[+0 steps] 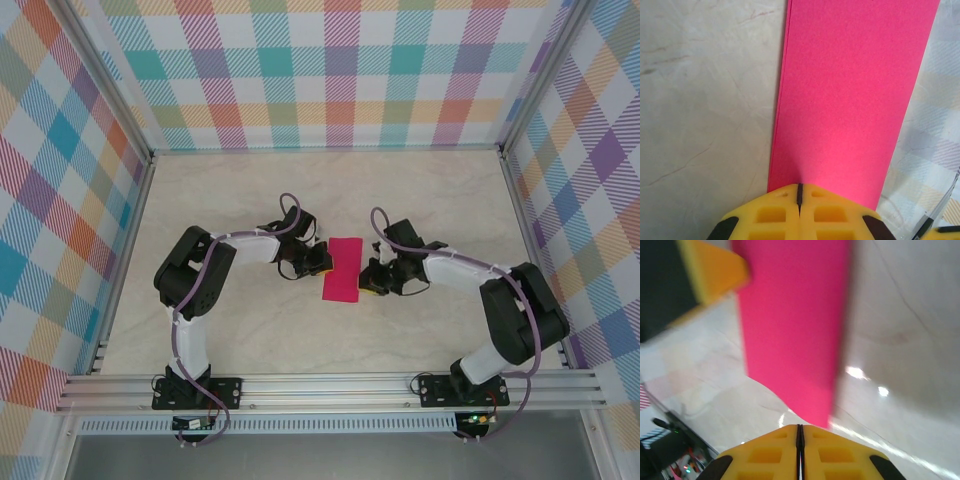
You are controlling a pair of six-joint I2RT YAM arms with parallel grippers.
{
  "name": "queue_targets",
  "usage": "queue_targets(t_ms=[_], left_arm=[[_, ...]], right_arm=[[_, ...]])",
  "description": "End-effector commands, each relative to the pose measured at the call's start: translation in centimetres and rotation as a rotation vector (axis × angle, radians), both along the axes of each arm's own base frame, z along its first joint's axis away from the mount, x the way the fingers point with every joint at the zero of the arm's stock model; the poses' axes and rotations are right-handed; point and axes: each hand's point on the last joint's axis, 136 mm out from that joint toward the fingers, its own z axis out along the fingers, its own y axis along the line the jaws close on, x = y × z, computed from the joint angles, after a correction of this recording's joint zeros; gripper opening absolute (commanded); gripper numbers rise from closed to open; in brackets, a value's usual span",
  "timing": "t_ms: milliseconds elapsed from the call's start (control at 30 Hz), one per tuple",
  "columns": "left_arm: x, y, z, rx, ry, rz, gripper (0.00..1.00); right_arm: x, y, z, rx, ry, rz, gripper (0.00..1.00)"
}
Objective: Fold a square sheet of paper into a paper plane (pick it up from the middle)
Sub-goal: Fold the square sheet of paper in half at the center of the table.
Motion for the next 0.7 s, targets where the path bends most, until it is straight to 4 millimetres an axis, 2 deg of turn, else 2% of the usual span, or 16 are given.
queue_targets(t_ms=[0,133,267,467,667], left_arm=[[-9.1,9.8,-10.7,0.496,0.321,0.032,0.00],[-9.0,9.7,-10.6,0.495,0.317,0.034,0.00],[-9.0,9.8,-10.6,0.498,0.319,0.035,0.00],[-9.3,10.3,-10.8,0.529,0.332,0.036,0.00],[-9.6,10.8,-11.2,0.553,0.342,0.046,0.00]], right_arm=[[3.1,2.3,1.2,0.078,-0.045,0.004,0.12],[4.3,4.5,-0.6,0.121,-0.001,0.037,0.12],[3.4,4.9,-2.1,0.143,0.029,0.077,0.11],[0.1,2.9,-5.4,0.081,0.099,0.114,0.11],[-3.9,-0.2,-7.2,-0.009,0.132,0.119,0.10]])
